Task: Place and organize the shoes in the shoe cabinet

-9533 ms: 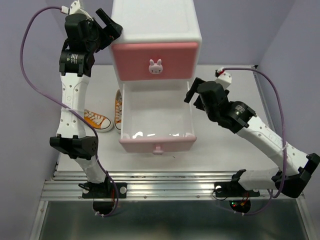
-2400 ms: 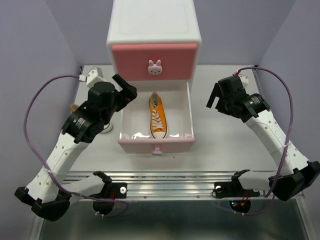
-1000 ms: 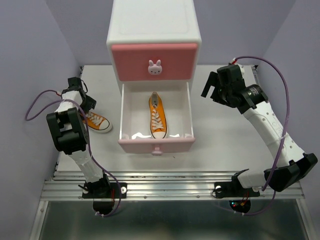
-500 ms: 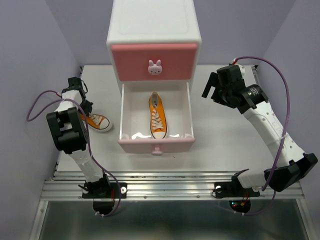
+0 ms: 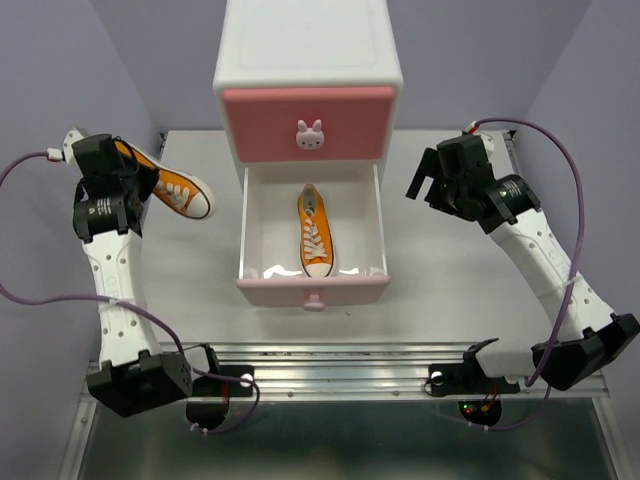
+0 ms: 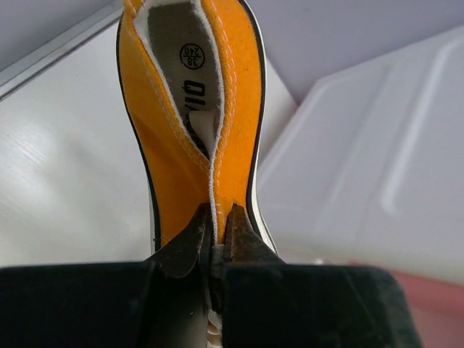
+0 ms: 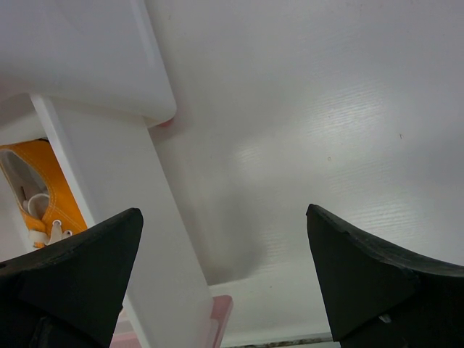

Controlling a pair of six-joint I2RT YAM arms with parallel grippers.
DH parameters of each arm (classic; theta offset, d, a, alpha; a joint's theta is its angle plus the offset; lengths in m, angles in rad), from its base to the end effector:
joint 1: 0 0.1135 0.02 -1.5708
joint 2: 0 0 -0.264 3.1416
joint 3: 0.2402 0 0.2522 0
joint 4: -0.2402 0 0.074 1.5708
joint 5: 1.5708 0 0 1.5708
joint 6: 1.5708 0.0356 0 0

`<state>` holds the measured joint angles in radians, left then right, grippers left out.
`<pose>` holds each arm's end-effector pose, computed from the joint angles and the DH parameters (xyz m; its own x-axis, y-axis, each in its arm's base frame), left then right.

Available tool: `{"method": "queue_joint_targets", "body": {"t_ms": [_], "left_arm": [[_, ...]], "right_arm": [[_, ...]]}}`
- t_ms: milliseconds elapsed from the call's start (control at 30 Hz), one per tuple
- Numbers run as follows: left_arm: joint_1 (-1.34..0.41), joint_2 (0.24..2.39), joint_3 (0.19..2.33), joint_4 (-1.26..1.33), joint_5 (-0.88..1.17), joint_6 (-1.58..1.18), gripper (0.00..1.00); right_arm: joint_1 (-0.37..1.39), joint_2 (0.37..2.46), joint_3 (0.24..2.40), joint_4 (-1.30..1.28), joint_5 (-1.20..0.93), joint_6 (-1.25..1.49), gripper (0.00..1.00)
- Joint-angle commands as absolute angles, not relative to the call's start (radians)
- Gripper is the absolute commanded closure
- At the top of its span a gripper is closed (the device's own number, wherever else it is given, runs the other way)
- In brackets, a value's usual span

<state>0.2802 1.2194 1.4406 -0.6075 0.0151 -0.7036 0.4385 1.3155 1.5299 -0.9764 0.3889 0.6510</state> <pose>0.2466 0.0704 0.4324 -0.1059 -0.7036 -0.7027 -0.4348 0.6682 -0.6036 0.2387 0.0970 0.4059 -0.5848 0.3451 -0.7341 0.2638 0.9367 0.2302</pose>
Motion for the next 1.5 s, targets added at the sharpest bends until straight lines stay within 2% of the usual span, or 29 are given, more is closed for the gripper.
{"method": "queue_joint_targets", "body": {"t_ms": [0, 200, 400, 700, 1000, 1467], "left_arm": [[0.198, 1.154, 1.485, -0.545, 0.155, -0.673, 1.0], [-0.073, 1.086, 1.517, -0.565, 0.035, -0.681, 1.0], [-0.222, 1.006, 1.419, -0.48, -0.001, -0.739, 1.0], [-0.445, 1.054, 1.387, -0.454, -0.129, -0.716, 1.0], [-0.534, 1.112, 1.301, -0.362, -0.207, -0.697, 1.0], [-0.552, 1.063, 1.146, -0.36, -0.161, -0.614, 1.0]], "right_arm": [[0.433, 1.281, 1.52, -0.934, 0.405, 0.635, 0.0], [0.433, 1.281, 1.519, -0.928, 0.391, 0.609, 0.0], [0.433, 1.292, 1.528, -0.919, 0.39, 0.565, 0.0], [0.433, 1.279, 1.514, -0.928, 0.371, 0.537, 0.0], [0.433, 1.262, 1.512, -0.956, 0.37, 0.551, 0.0], [0.433, 1.238, 1.493, -0.992, 0.376, 0.574, 0.0]]}}
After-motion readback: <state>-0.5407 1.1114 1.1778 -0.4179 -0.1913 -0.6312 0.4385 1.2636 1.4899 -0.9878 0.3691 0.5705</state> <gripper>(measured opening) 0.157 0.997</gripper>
